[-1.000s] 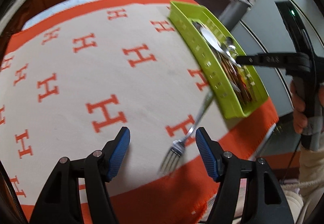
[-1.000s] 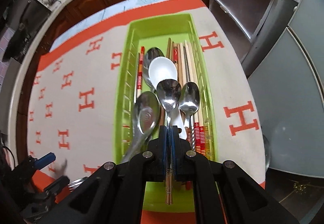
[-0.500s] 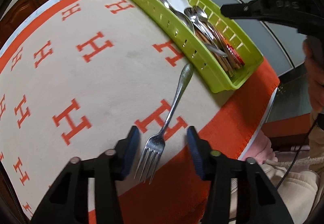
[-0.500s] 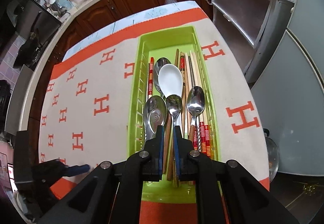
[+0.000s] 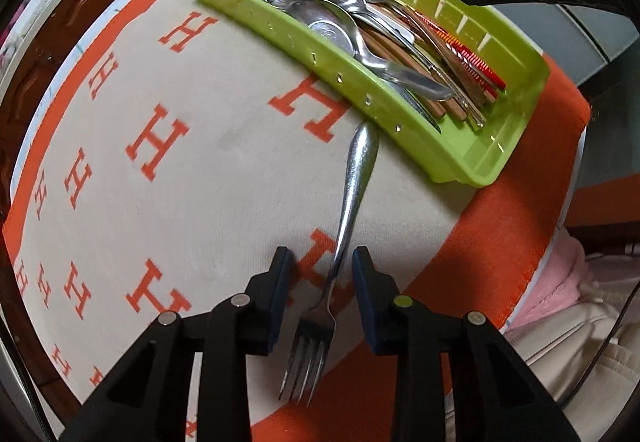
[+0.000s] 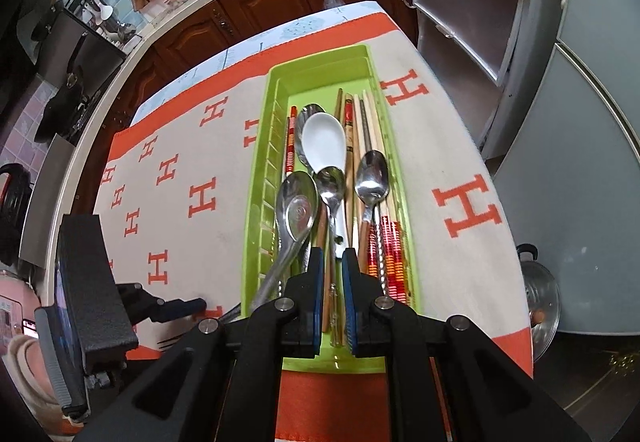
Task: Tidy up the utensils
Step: 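Grasp the metal fork by its handle with the left tool, then carry the fork into the green tray and open the left tool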
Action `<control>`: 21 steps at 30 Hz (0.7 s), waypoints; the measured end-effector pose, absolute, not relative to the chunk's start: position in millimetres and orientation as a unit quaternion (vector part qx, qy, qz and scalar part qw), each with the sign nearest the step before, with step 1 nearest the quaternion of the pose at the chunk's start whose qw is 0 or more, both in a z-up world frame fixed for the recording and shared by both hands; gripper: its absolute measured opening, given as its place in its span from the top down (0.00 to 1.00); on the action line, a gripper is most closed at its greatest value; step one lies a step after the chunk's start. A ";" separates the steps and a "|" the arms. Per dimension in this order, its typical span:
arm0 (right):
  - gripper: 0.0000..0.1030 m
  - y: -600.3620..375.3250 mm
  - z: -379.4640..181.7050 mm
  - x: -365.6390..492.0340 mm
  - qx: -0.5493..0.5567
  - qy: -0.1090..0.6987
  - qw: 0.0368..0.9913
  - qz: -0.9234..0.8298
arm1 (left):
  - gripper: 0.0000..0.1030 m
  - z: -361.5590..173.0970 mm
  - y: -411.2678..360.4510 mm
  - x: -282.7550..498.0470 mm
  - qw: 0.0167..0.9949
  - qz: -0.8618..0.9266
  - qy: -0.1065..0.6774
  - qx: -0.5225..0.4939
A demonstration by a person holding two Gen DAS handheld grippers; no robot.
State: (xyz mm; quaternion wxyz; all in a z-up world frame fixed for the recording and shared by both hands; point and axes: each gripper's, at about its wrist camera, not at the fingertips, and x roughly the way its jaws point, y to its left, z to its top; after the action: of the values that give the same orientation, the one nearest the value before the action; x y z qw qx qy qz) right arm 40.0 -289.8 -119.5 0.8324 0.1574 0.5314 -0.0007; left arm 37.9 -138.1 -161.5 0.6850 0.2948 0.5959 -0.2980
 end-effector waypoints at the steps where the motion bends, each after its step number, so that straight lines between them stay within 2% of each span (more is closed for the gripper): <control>1: 0.91 -291.9 -121.5 38.8 0.159 0.532 0.831 -0.002 | 0.73 -161.5 -139.2 40.3 0.680 -0.298 0.602 0.293; 3: 0.91 -294.6 -124.9 37.4 0.163 0.534 0.830 -0.003 | 0.95 -160.2 -142.1 44.3 0.676 -0.299 0.609 0.286; 4: 0.91 -296.5 -127.7 36.1 0.167 0.535 0.828 -0.002 | 0.96 -160.9 -141.7 46.8 0.674 -0.296 0.615 0.282; 12: 0.91 -304.4 -137.6 31.5 0.181 0.537 0.824 -0.001 | 0.98 -155.7 -103.8 71.3 0.673 -0.286 0.664 0.153; 21: 0.91 -298.0 -142.1 31.1 0.182 0.541 0.821 0.009 | 0.98 -134.8 -68.0 71.7 0.687 -0.290 0.664 0.055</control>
State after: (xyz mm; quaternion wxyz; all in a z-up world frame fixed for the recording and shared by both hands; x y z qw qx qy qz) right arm 31.1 -298.0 -142.1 0.8214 0.1816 0.5407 0.0087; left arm 71.7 -68.0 -134.8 0.6868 0.0550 0.6644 -0.2895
